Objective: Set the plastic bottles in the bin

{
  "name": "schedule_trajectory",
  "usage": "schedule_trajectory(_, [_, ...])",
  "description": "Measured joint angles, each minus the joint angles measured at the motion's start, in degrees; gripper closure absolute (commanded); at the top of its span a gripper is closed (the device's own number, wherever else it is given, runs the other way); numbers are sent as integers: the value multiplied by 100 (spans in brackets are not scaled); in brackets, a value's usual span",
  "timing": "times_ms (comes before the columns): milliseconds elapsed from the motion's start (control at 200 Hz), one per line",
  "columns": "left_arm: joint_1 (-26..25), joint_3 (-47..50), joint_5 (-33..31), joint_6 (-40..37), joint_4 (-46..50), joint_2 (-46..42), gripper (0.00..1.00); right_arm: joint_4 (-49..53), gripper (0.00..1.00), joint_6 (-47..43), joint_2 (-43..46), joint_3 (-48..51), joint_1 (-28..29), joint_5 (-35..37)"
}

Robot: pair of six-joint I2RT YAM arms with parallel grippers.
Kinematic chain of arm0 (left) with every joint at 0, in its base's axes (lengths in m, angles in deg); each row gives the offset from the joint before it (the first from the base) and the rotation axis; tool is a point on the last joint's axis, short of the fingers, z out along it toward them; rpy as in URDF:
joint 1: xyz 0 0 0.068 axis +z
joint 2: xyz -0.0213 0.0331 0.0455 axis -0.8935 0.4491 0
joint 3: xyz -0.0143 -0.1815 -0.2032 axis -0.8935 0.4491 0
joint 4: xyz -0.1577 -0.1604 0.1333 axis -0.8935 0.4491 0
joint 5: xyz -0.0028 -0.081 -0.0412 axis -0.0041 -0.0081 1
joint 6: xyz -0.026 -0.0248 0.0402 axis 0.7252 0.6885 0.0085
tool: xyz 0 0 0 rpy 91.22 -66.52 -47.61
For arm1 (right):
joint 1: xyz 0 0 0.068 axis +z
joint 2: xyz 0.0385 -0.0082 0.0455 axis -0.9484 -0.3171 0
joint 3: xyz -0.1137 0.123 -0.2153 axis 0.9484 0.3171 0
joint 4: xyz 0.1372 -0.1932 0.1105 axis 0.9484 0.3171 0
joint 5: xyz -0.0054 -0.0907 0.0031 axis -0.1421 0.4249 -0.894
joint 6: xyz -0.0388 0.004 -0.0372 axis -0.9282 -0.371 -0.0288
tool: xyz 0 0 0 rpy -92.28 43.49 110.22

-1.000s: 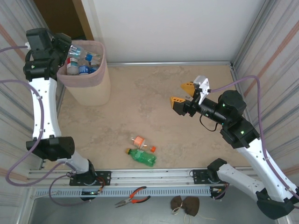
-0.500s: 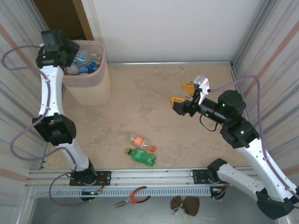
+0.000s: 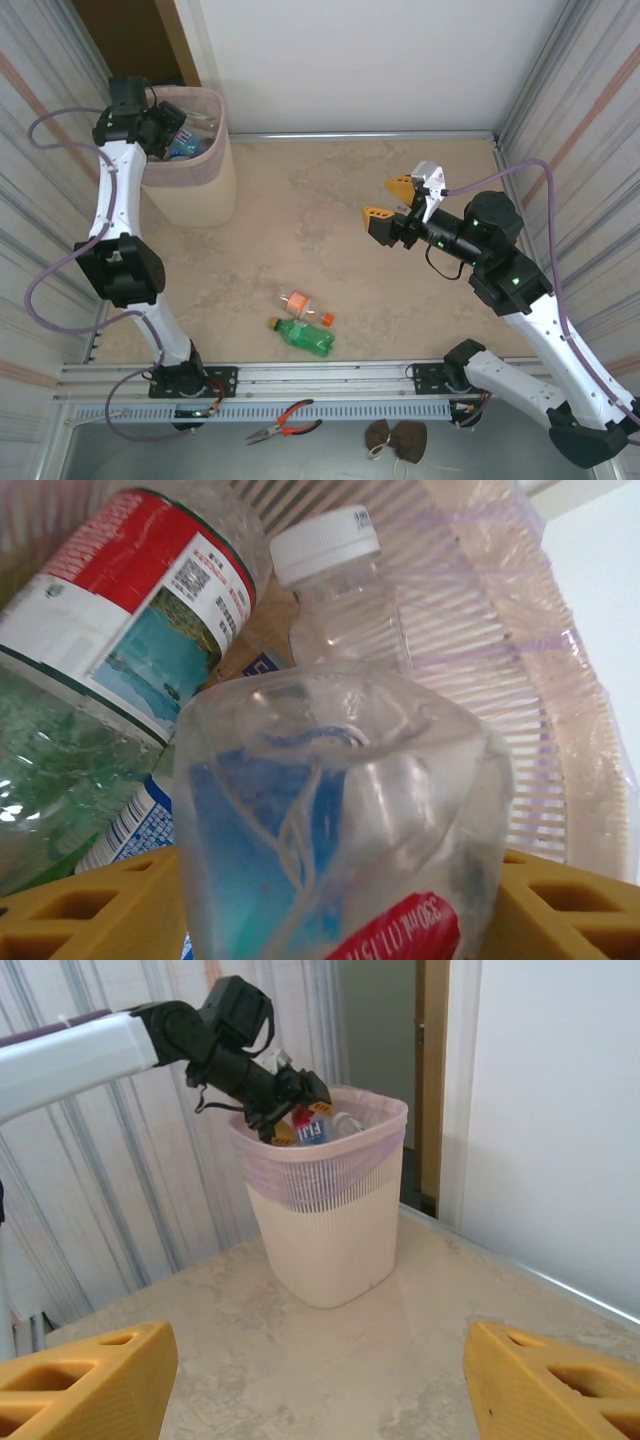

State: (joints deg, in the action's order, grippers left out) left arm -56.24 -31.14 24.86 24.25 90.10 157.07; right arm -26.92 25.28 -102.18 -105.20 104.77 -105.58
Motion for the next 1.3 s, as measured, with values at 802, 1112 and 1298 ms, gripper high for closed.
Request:
schedule_trajectory(802, [-46,-33,181,-387,323,-310,24,17,26,15,280,0,0,4])
schedule_trajectory(1112, [-553,-140,203,-1287,411,-1021,30,17,26,15,278,0,0,2])
schedule_trajectory(1298, [-798,-439,168,-1904,424,-955,34,15,26,15,223,0,0,2])
